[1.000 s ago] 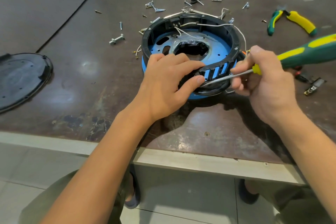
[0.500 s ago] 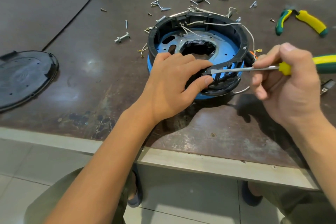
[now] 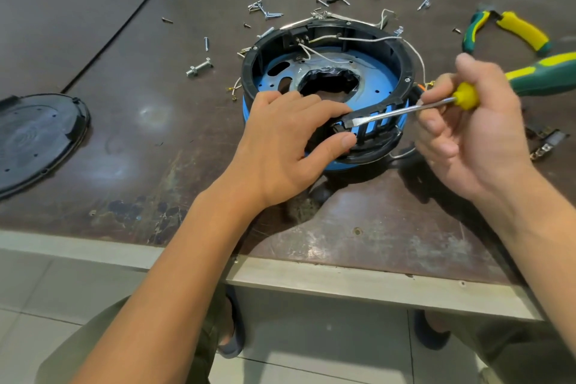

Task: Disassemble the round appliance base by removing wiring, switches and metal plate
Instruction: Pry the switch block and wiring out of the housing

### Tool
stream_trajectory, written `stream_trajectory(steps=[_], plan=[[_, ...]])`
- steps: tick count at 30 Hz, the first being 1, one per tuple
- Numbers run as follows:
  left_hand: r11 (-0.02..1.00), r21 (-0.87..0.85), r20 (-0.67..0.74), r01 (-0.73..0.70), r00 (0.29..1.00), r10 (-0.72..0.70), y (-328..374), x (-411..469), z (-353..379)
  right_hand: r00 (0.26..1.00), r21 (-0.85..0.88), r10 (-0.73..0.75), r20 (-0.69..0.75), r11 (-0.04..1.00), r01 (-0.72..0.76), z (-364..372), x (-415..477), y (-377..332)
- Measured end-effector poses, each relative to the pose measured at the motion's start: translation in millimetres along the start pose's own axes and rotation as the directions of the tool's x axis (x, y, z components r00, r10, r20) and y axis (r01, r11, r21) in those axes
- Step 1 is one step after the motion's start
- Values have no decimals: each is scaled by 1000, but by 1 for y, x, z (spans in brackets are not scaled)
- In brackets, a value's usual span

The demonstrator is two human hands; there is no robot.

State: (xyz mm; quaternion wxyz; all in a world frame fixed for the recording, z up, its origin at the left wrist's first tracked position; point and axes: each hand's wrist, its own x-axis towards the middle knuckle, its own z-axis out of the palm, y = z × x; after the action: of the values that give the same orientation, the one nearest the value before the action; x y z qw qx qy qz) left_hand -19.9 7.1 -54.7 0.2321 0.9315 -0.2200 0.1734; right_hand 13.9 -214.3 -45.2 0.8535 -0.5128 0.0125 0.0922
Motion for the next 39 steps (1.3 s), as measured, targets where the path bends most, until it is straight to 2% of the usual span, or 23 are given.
stream_trajectory(steps=[2,4,6,8,12,15,17,18,20,23,24,27,32,36,39], plan=[[1000,-8,-2,-2,1000,2,0,0,0,987,54,-146,65,988,142,-5,0,0],[1000,-5,-2,-7,1000,7,1,1,-1,943,20,-294,158,955,294,-9,-1,-3],[1000,4,-4,-4,1000,4,1,1,0,876,-153,-410,252,877,455,-10,-5,-3],[1000,1,-24,1,1000,-1,3,0,1,822,-322,-456,341,765,558,-9,-12,3],[1000,14,-50,23,999,-23,10,1,5,769,-506,-547,331,586,634,7,-23,13],[995,74,-89,62,995,-55,21,2,15,714,-695,-597,365,335,636,10,-23,19],[991,118,-135,70,989,-54,28,1,23,708,-802,-583,398,154,578,9,-24,24],[989,130,-153,72,987,-52,30,1,25,704,-821,-582,406,105,561,9,-25,26],[989,128,-161,78,985,-57,32,3,26,702,-822,-593,394,115,558,10,-26,26],[991,102,-116,88,990,-76,30,6,21,770,-798,-546,331,273,537,13,-26,21],[991,94,-87,94,992,-86,31,6,18,788,-800,-524,322,295,523,14,-27,21],[990,114,4,89,996,-90,32,7,12,799,-792,-499,335,311,526,13,-28,23],[985,171,135,-2,991,-21,23,7,1,716,-739,-539,444,231,633,-3,-31,16],[995,100,165,-6,986,-11,11,6,-10,732,-779,-618,286,296,553,-32,-22,-3],[988,156,110,5,994,-23,-4,5,-20,755,-853,-641,139,311,420,-57,-10,-16]])
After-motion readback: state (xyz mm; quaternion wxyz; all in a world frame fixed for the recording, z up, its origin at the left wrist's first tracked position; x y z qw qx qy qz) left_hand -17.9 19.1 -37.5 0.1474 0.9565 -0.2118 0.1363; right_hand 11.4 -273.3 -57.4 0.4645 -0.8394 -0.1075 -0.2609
